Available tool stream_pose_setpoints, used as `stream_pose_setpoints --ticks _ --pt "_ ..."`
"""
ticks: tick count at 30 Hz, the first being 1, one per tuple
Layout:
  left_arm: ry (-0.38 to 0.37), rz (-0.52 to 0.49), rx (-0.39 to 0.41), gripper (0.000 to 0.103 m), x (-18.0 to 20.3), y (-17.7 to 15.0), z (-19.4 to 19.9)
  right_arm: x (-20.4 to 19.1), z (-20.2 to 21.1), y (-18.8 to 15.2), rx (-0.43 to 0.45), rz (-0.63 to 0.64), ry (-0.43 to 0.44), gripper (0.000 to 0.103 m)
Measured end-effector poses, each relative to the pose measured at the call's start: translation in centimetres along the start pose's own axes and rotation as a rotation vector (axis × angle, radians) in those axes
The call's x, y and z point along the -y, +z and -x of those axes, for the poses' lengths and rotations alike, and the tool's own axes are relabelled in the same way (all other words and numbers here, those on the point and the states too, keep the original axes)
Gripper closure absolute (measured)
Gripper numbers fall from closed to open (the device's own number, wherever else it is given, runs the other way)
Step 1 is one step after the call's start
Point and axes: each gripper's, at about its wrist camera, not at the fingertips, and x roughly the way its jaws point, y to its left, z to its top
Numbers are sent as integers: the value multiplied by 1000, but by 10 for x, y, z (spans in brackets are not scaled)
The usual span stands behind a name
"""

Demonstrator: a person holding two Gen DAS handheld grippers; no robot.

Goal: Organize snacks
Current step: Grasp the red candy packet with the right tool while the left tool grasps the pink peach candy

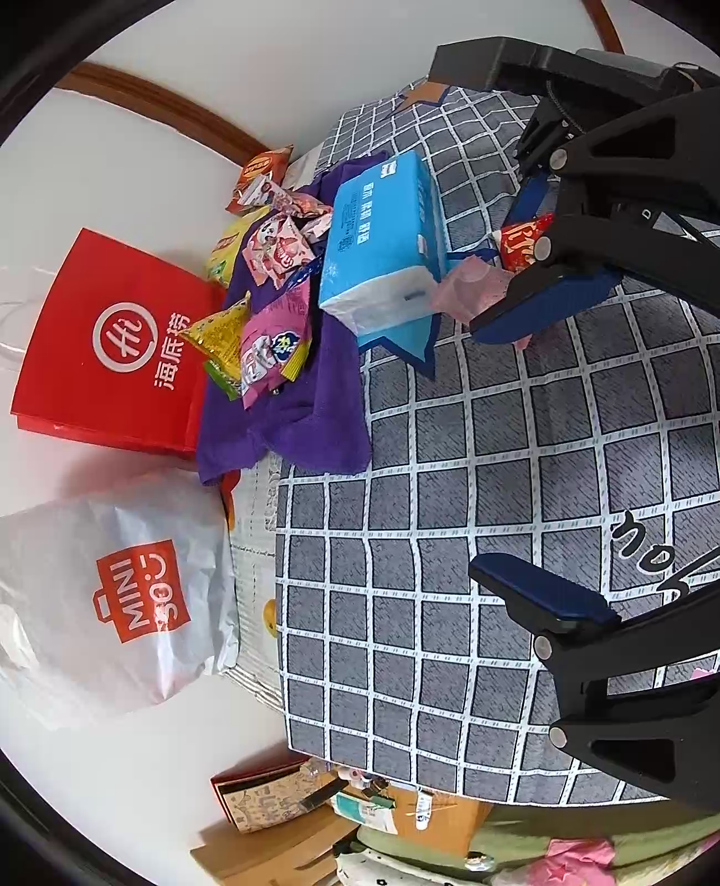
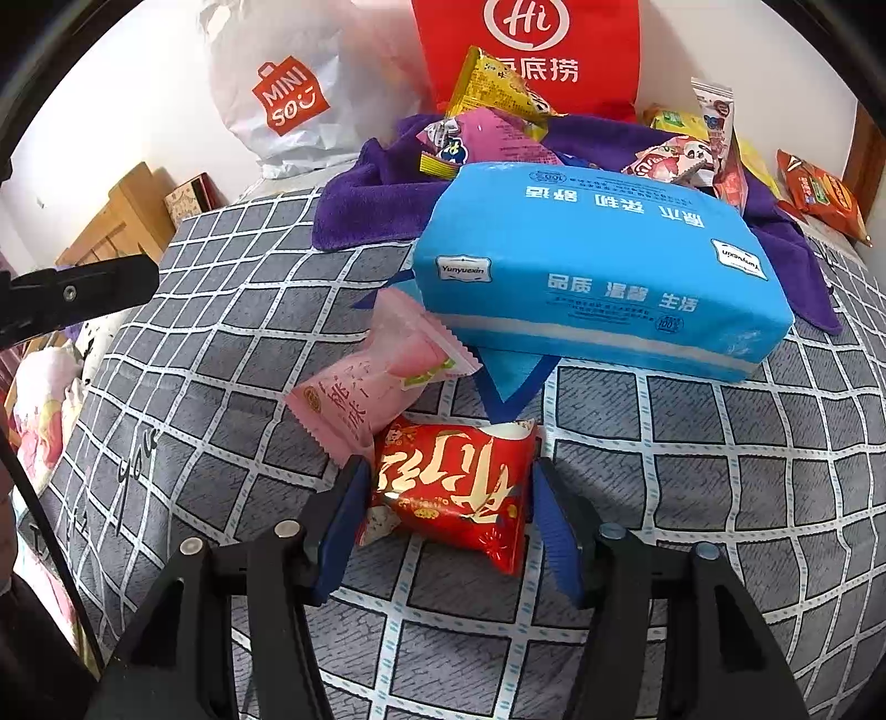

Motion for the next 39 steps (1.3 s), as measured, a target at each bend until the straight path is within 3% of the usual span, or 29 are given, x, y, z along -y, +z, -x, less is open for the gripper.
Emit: stream_pose_setpoints --ticks 13,21,27,31,35,39 --pt "-80 -114 -29 27 51 -9 -31 41 53 -15 87 -19 -28 52" --pt "-57 -206 -23 27 86 -13 -55 82 59 -30 146 23 -152 51" --pt "-11 -237 -30 27 98 -21 -75 105 45 -36 160 -19 -117 51" --pt "17 -232 -20 34 98 -28 -86 111 38 -36 180 -46 -95 51" --pt "33 -233 43 35 99 -36 -84 117 35 -35 175 -83 -64 50" --pt "29 -210 48 36 98 -37 -83 122 34 -36 172 -103 -35 50"
